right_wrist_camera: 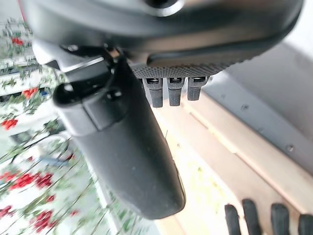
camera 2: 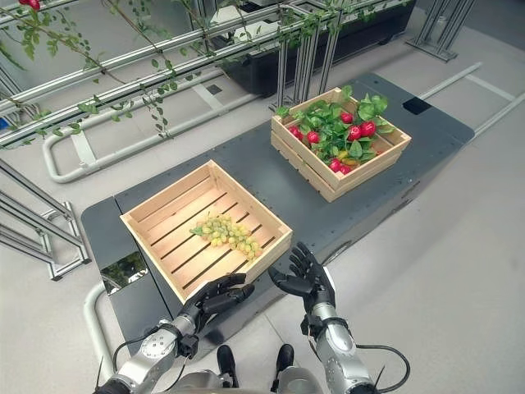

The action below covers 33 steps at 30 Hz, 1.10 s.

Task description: Pick up the fruits from the basket on one side to the basket on the other side

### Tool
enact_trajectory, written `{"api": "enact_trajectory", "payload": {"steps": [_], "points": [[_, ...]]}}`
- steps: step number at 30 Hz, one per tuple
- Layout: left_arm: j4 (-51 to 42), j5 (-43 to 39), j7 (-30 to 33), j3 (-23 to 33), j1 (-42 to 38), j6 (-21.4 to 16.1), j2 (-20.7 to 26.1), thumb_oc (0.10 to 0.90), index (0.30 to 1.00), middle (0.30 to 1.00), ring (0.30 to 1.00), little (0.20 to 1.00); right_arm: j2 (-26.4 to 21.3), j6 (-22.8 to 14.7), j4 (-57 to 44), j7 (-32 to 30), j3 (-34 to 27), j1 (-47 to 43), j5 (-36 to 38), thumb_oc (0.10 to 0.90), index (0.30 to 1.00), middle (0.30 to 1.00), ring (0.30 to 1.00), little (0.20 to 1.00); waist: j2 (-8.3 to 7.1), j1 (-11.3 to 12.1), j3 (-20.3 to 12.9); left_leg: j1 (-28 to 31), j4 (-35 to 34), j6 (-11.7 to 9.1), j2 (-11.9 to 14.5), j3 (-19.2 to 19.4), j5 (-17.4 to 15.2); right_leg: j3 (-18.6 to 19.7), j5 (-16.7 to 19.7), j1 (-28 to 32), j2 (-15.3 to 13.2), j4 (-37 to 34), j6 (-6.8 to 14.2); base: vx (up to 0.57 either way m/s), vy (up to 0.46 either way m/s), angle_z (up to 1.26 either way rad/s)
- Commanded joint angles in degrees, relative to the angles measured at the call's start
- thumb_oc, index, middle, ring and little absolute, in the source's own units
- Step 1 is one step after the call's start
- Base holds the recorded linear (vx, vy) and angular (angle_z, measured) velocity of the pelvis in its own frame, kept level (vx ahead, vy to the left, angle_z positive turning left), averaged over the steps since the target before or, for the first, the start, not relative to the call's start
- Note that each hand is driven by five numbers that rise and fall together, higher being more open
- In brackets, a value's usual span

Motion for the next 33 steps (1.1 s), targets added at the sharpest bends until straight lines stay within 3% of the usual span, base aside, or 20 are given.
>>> {"api": "enact_trajectory", "payload": {"steps": [1, 2, 5, 6, 8, 10, 11, 13, 15, 18, 23, 26, 30, 32, 33], "points": [[-4.6, 2.5, 6.5, 5.5, -5.1, -9.4, 2.4, 0.8, 0.9, 0.9, 0.9, 0.9, 1.4, -7.3, -4.9, -3.0, 0.1, -3.8, -4.6, 0.8, 0.9, 0.9, 0.9, 0.9, -0.81, 1.6, -1.7, 3.2, 0.5, -2.5, -0.5, -1.5, -7.0, 1.3, -5.4, 1.8, 0.4, 4.3, 0.8, 0.05, 0.105, 0.28], [-5.0, 2.6, 6.6, 5.8, -5.1, -9.6, 2.7, 0.8, 0.9, 0.9, 0.9, 0.9, 1.4, -7.2, -5.0, -3.6, 0.1, -3.8, -5.0, 0.8, 0.9, 0.9, 0.9, 0.9, -0.77, 1.8, -1.7, 3.1, 0.5, -2.4, -0.6, -1.6, -7.1, 1.2, -5.7, 1.7, 0.3, 5.0, 0.8, 0.05, 0.14, 0.3], [-7.8, 2.3, 6.0, 7.7, -5.2, -9.9, 4.4, 0.8, 0.9, 0.9, 0.9, 0.9, 2.0, -7.1, -6.1, -6.7, -0.2, -3.7, -7.1, 0.8, 0.9, 0.9, 0.9, 0.9, -0.28, 2.2, -0.8, 2.9, 0.5, -0.9, -1.0, -0.7, -7.2, -0.3, -7.9, -2.1, -1.7, 17.8, 2.2, 0.03, 0.164, 0.22], [-9.8, 2.3, 6.1, 8.2, -5.1, -9.8, 5.2, 0.8, 0.9, 0.9, 0.9, 0.9, 1.8, -7.8, -7.2, -7.8, -0.3, -3.5, -7.8, 0.8, 0.9, 0.9, 0.9, 0.9, -0.14, 2.0, 0.4, 2.7, 0.5, -0.3, -1.3, -0.7, -6.9, 0.4, -6.5, -6.8, -3.4, 27.6, 3.3, -0.06, 0.124, 0.11], [-11.5, 2.4, 6.2, 8.2, -5.6, -10.0, 6.4, 0.8, 0.9, 0.9, 0.9, 0.9, 1.1, -8.6, -8.6, -10.6, -0.9, -3.4, -8.8, 0.8, 0.9, 0.9, 0.9, 0.9, -0.1, 1.4, 2.7, 2.8, 0.5, 0.0, -1.4, -2.1, -6.8, 3.0, -3.1, -11.6, -4.7, 31.8, 4.0, -0.07, 0.028, 0.08], [-12.3, 2.6, 6.4, 8.3, -6.6, -9.4, 6.5, 0.8, 0.9, 0.9, 0.9, 0.9, 1.2, -9.1, -8.5, -11.7, -1.4, -3.9, -9.2, 0.8, 0.9, 0.9, 0.9, 0.9, 0.25, 1.0, 3.6, 2.5, 0.5, -0.4, -0.7, -3.0, -6.2, 4.3, -1.0, -12.1, -4.6, 26.0, 3.2, -0.04, -0.114, 0.25], [-12.8, 3.1, 6.9, 8.2, -8.0, -9.5, 6.6, 0.8, 0.9, 0.9, 0.9, 0.9, 1.5, -9.7, -8.3, -13.4, -1.5, -4.6, -10.7, 0.8, 0.9, 0.9, 0.9, 0.9, 0.51, 0.8, 4.0, 2.6, 0.5, -0.8, -0.3, -3.6, -6.6, 5.5, 0.7, -11.8, -5.3, 18.5, 3.1, -0.04, -0.132, 0.43], [-13.8, 3.5, 6.4, 7.8, -9.8, -9.3, 6.8, 0.8, 0.9, 0.9, 0.9, 0.9, 1.7, -10.1, -7.6, -14.5, -1.7, -6.6, -11.6, 0.8, 0.9, 0.9, 0.9, 0.9, 0.9, 0.7, 4.2, 2.3, 0.5, -0.8, 0.1, -3.6, -7.6, 7.0, 1.8, -11.6, -5.4, 11.3, 3.4, -0.01, -0.204, 0.44], [-13.5, 3.7, 5.9, 7.5, -9.9, -9.1, 6.6, 0.8, 0.9, 0.9, 0.9, 0.9, 1.8, -7.5, -6.7, -16.1, -1.8, -8.0, -11.4, 0.8, 0.9, 0.9, 0.9, 0.9, 1.08, 0.8, 3.5, 2.3, 0.5, -0.9, 0.5, -4.3, -7.3, 8.2, 0.3, -9.1, -4.0, 9.1, 3.3, 0.09, -0.243, 0.34], [-16.2, 3.7, 6.5, 8.9, -7.4, -9.8, 6.8, 0.8, 0.9, 0.9, 0.9, 0.9, 1.7, -7.6, -8.5, -14.9, -1.8, -6.7, -13.2, 0.8, 0.9, 0.9, 0.9, 0.9, 0.65, 1.4, 1.9, 3.1, 0.5, -1.7, 1.7, -3.2, -6.8, 5.0, -0.6, -4.2, -4.0, 6.0, 3.3, 0.17, -0.191, 0.25], [-19.9, 6.9, 9.5, 11.6, -6.8, -11.0, 7.8, 0.8, 0.9, 0.9, 0.9, 0.9, 0.2, -6.9, -9.3, -13.3, -3.1, -4.6, -12.1, 0.8, 0.9, 0.9, 0.9, 0.9, 0.35, 1.4, 0.3, 3.2, 0.5, -2.7, 2.1, -3.8, -6.5, 4.3, -1.8, -0.2, -2.7, 2.4, 2.3, 0.11, -0.096, 0.0], [-22.5, 12.7, 14.8, 14.1, -7.7, -10.4, 8.8, 0.8, 0.9, 0.9, 0.9, 0.9, -0.3, -6.1, -9.9, -12.6, -3.6, -4.2, -12.7, 0.8, 0.9, 0.9, 0.9, 0.9, 0.71, 1.3, 0.5, 3.2, 0.5, -3.1, 2.1, -3.8, -6.5, 3.6, -2.2, 0.4, -2.7, 2.0, 1.9, 0.02, -0.011, -0.05], [-22.0, 28.6, 27.6, 17.0, -9.9, -8.0, 13.5, 0.8, 0.9, 0.9, 0.9, 0.9, -1.6, -4.9, -10.4, -11.0, -3.9, -3.3, -12.4, 0.8, 0.9, 0.9, 0.9, 0.9, 1.28, 0.4, 0.4, 3.4, 0.5, -3.5, 1.9, -4.1, -6.8, 3.9, -3.0, 0.8, -2.7, 2.1, 1.8, 0.05, 0.038, -0.02], [-20.8, 38.1, 32.7, 17.4, -12.2, -3.7, 17.9, 0.8, 0.9, 0.9, 0.9, 0.9, -2.8, -4.1, -10.9, -9.5, -3.8, -3.0, -11.6, 0.8, 0.9, 0.9, 0.9, 0.9, 1.76, -0.3, 0.5, 3.5, 0.5, -3.7, 1.7, -3.8, -6.7, 4.2, -3.4, 0.7, -3.0, 2.3, 1.9, 0.05, 0.091, 0.01], [-19.0, 42.5, 34.8, 16.4, -15.1, 0.6, 21.8, 0.8, 0.9, 0.9, 0.9, 0.9, -4.3, -3.8, -11.1, -8.0, -3.6, -3.0, -11.0, 0.8, 0.9, 0.9, 0.9, 0.9, 2.29, -1.1, 0.9, 3.3, 0.5, -3.8, 1.5, -3.5, -6.6, 4.5, -3.8, 0.1, -3.2, 2.9, 1.9, 0.03, 0.107, -0.01]]}}
